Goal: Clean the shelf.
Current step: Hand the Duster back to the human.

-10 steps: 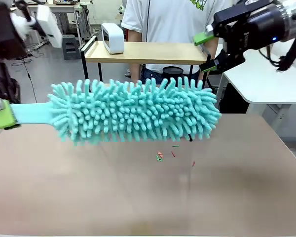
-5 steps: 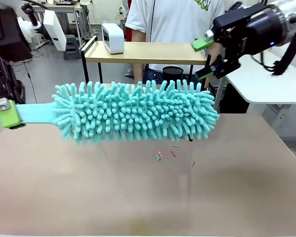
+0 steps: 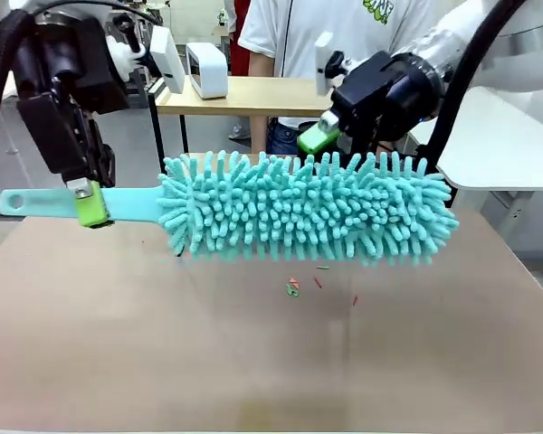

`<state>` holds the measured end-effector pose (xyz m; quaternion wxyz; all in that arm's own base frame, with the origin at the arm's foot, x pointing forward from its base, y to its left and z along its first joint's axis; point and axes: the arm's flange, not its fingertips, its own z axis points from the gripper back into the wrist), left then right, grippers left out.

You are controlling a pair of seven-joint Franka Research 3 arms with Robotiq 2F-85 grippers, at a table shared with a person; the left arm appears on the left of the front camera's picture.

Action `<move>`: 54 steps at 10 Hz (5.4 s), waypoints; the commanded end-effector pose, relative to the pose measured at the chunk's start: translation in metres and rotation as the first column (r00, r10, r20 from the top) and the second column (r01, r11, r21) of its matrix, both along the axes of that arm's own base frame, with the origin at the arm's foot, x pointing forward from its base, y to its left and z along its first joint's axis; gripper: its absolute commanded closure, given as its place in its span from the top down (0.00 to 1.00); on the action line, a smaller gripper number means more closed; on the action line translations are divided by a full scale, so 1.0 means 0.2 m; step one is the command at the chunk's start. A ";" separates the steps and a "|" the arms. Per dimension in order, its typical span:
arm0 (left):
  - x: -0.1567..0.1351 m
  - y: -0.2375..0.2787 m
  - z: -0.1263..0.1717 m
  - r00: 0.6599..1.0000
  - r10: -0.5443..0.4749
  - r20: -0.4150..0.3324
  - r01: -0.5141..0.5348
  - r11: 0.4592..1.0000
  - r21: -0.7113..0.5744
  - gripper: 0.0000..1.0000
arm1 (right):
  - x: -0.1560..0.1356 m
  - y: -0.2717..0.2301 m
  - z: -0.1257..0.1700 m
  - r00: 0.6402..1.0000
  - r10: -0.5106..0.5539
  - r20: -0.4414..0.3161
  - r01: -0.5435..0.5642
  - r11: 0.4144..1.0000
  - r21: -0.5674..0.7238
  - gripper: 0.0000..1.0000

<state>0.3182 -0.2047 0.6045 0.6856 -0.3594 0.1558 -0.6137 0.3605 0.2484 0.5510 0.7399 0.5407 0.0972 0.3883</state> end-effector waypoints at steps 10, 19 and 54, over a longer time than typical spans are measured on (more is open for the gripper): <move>0.04 -0.01 -0.02 0.999 -0.001 -0.035 -0.001 0.999 -0.045 0.13 | -0.06 -0.06 0.00 0.954 0.267 0.138 -0.261 0.964 -0.058 0.41; 0.05 0.00 -0.03 0.998 0.067 -0.022 -0.067 0.997 -0.027 0.13 | -0.05 -0.05 0.00 0.952 0.276 0.134 -0.266 0.960 -0.089 0.00; 0.08 1.46 -0.34 0.548 0.765 -0.340 -0.817 0.401 -0.415 1.00 | -0.16 -1.51 -0.22 0.088 -0.978 -0.190 0.945 0.142 -0.294 0.72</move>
